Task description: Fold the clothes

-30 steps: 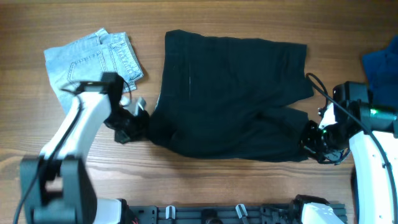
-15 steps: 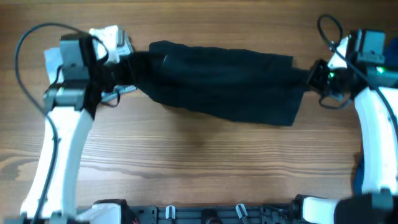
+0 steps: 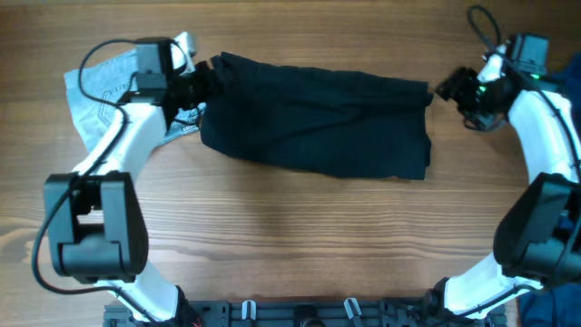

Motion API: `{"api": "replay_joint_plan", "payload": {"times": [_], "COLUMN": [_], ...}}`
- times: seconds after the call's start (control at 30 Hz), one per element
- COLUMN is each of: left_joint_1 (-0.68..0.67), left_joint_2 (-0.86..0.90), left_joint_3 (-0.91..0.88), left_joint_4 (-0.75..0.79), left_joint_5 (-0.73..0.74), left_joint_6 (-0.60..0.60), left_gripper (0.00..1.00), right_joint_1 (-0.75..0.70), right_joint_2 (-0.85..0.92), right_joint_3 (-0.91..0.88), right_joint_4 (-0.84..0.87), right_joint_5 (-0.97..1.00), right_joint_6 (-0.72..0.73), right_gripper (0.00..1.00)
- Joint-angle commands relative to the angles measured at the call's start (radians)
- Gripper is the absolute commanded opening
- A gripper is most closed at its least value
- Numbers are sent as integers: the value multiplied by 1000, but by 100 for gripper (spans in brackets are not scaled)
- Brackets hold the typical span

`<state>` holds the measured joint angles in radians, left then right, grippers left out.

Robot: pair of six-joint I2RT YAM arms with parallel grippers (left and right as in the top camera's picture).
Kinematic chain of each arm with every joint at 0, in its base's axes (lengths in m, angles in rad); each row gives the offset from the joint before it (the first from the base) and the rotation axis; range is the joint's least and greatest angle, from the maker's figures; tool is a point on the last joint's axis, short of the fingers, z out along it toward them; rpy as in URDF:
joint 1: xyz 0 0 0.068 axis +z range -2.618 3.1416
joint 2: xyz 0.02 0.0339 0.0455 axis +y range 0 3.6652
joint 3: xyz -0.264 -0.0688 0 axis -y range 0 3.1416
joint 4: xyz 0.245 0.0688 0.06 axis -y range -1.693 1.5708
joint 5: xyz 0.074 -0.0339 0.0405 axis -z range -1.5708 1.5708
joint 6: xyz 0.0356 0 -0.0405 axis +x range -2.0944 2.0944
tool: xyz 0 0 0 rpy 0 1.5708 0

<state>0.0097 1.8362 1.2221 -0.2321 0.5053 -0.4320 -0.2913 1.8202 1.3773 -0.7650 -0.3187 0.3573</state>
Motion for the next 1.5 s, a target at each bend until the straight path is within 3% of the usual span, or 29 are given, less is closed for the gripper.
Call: {"api": "replay_joint_plan", "payload": {"times": [0.0, 0.1, 0.17, 0.27, 0.33, 0.37, 0.47, 0.53, 0.7, 0.73, 0.77, 0.87, 0.9, 0.97, 1.0, 1.03, 1.07, 1.13, 1.27, 1.3, 1.37, 1.47], "left_joint_1": [72, 52, 31, -4, -26, -35, -63, -91, -164, -175, -183, -198, -199, -199, -199, -199, -200, -212, -261, -278, -282, -277], "left_joint_2": [-47, -47, -47, -47, -46, -44, -35, -21, -12, -12, -11, -11, -11, -11, -11, -11, -10, 0, 68, 130, 188, 225], "left_joint_3": [15, 15, 15, 14, 14, 14, 14, 14, 14, 14, 14, 14, 14, 14, 14, 14, 14, 14, 14, 14, 14, 14], "left_joint_4": [-131, -281, -346, -410, -419, -419, -419, -412, -400, -400, -400, -391, -382, -340, -314, -283, -257, -218, -167, -165, -182, -218], "left_joint_5": [108, 103, 82, -11, -47, -57, -63, -70, -142, -160, -176, -180, -165, -102, -71, -44, -23, -8, -9, -28, -56, -101], "left_joint_6": [48, 160, 205, 220, 220, 220, 220, 223, 249, 249, 249, 245, 245, 246, 246, 246, 245, 246, 246, 245, 240, 237], "left_gripper": [86, 84, 82, 81, 80, 78, 62, 61, 62, 65, 68, 76, 74, 54, 36, 17, 6, 4, 4, 4, 4, 4], "right_joint_1": [-47, 19, 64, 119, 135, 135, 91, 44, 13, 13, 12, -1, -3, -3, -3, 0, 11, 50, 159, 209, 215, 175], "right_joint_2": [7, 8, 9, 9, 8, 5, -40, -93, -129, -128, -128, -141, -150, -166, -168, -167, -163, -138, -23, 67, 132, 180], "right_joint_3": [-12, -119, -212, -295, -296, -292, -228, -177, -192, -204, -210, -187, -175, -170, -170, -175, -191, -230, -292, -293, -293, -293], "right_joint_4": [-124, -98, -6, 136, 158, 145, -10, -114, -297, -303, -303, -288, -270, -206, -176, -128, -71, 16, 182, 302, 385, 441], "right_joint_5": [-106, -78, -62, -190, -216, -197, 102, 219, 230, 257, 303, 310, 278, 156, 95, 27, -49, -163, -171, -167, -68, 17], "right_joint_6": [-166, -185, -163, -220, -216, -208, -79, -69, -64, -51, -16, 8, -17, -103, -130, -137, -147, -136, -29, -1, 77, 119], "right_gripper": [68, 76, 73, 48, 9, 4, 4, 4, 7, 35, 45, 48, 47, 47, 46, 36, 26, 22, 14, 12, 5, 4]}}
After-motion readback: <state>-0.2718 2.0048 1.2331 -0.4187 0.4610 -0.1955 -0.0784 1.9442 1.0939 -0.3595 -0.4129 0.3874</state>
